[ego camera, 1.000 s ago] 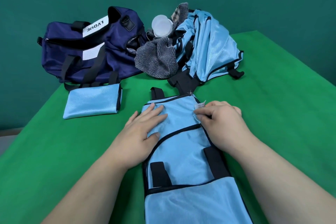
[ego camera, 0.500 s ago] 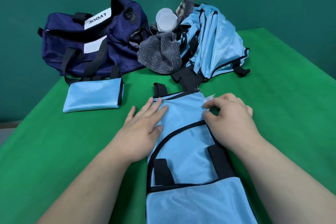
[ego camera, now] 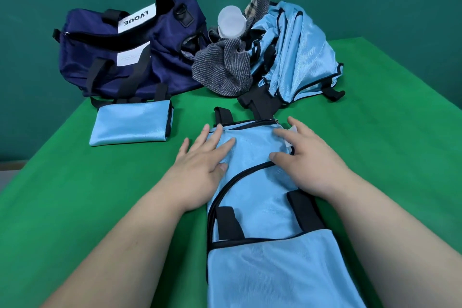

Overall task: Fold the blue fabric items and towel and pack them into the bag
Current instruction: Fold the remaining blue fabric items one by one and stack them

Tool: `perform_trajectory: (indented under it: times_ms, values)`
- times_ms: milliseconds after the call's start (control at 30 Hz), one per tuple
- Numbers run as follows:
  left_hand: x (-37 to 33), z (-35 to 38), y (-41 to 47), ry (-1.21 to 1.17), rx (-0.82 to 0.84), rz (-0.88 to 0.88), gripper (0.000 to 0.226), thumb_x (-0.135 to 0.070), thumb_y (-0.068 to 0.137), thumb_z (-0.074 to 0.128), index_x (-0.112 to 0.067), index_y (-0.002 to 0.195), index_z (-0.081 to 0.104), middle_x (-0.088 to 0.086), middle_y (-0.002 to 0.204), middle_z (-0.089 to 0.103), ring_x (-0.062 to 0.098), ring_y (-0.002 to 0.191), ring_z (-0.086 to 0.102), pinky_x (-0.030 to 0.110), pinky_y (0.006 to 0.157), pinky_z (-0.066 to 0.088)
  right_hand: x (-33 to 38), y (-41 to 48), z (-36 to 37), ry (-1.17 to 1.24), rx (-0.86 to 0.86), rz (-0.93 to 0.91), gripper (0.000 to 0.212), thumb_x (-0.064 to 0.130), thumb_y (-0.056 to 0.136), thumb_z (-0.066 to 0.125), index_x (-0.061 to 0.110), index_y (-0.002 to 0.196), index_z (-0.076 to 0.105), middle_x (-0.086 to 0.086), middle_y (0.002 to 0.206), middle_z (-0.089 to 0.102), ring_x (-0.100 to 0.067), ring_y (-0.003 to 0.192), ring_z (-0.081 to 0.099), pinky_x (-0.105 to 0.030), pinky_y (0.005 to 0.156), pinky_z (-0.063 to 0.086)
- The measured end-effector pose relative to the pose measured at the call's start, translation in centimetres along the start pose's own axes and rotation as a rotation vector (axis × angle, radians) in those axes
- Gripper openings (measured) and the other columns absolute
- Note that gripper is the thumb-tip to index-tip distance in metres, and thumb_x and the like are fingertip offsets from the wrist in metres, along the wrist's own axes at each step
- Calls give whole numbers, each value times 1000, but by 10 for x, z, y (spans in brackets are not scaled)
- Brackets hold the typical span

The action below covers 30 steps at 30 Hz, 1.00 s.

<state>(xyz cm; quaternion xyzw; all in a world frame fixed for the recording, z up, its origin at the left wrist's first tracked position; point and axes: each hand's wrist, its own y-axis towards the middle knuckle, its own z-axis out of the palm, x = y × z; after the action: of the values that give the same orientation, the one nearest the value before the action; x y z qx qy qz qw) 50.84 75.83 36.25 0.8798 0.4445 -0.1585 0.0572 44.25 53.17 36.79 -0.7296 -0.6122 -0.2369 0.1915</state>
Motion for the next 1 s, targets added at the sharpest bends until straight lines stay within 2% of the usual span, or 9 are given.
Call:
perform_trajectory:
  times_ms: [100, 233, 333, 500, 567, 700, 800, 900, 1000]
  values:
    - [2, 2, -9, -148, -101, -41, 52, -21, 106, 35, -38, 154, 24, -16, 163, -4, 4, 150, -13, 37, 123, -9, -8, -9, 0, 165, -81, 9, 46, 36, 93, 62, 31, 139, 56, 12, 161, 25, -5, 146, 25, -28, 115, 24]
    - [-6, 7, -48, -363, -202, -112, 45, -18, 106, 39, -31, 149, 40, -8, 163, 19, 7, 150, 10, 35, 124, 2, -13, -41, 0, 227, -126, 2, 32, 35, 94, 63, 27, 125, 66, 16, 138, 50, -3, 127, 45, -18, 99, 30]
    - [-17, 14, -95, -477, -237, -130, 40, -34, 103, 42, -36, 142, 47, -13, 156, 33, 3, 146, 23, 37, 124, 13, -14, -81, -5, 291, -144, -2, 22, 31, 95, 63, 30, 115, 70, 19, 124, 60, 2, 115, 53, -13, 93, 35]
    - [-28, 25, -162, -470, -241, -129, 58, -63, 88, 33, -40, 140, 47, -22, 144, 44, 6, 141, 34, 39, 121, 23, -16, -147, -7, 435, -170, 44, 21, 24, 94, 64, 30, 112, 73, 19, 114, 69, 2, 110, 60, -26, 102, 44]
    - [-32, 30, -181, -406, -222, -108, 64, -71, 84, 27, -44, 140, 42, -24, 145, 40, 7, 143, 31, 35, 122, 19, -16, -166, -6, 451, -149, 36, 22, 21, 94, 65, 32, 112, 73, 18, 114, 69, 5, 109, 60, -23, 102, 44]
    - [-44, 35, -205, -275, -186, -50, 76, -93, 73, 7, -57, 138, 23, -28, 144, 28, -2, 144, 10, 22, 118, 6, -12, -194, -7, 473, -122, -17, 37, 15, 93, 67, 49, 109, 63, 22, 116, 67, 10, 109, 57, -7, 93, 37]
    - [-52, 38, -213, -224, -165, -34, 66, -92, 73, 1, -67, 132, 18, -28, 146, 27, -2, 145, 4, 25, 120, 5, -14, -204, -5, 377, -105, -43, 37, 20, 94, 66, 40, 125, 62, 17, 121, 63, 5, 114, 55, -2, 92, 32]
    - [-58, 39, -217, -179, -134, -15, 61, -91, 73, 0, -72, 129, 16, -28, 146, 26, -3, 145, -1, 26, 120, 5, -15, -206, -4, 291, -86, -56, 37, 27, 96, 64, 35, 131, 62, 14, 122, 61, -2, 119, 51, -9, 95, 32]
    - [-60, 40, -216, -116, -148, -14, 68, -89, 74, -4, -67, 135, 19, -23, 148, 27, 0, 146, -3, 27, 119, 2, -15, -205, -2, 247, -90, -93, 35, 27, 96, 64, 33, 130, 63, 12, 116, 63, -5, 115, 51, -16, 98, 36]
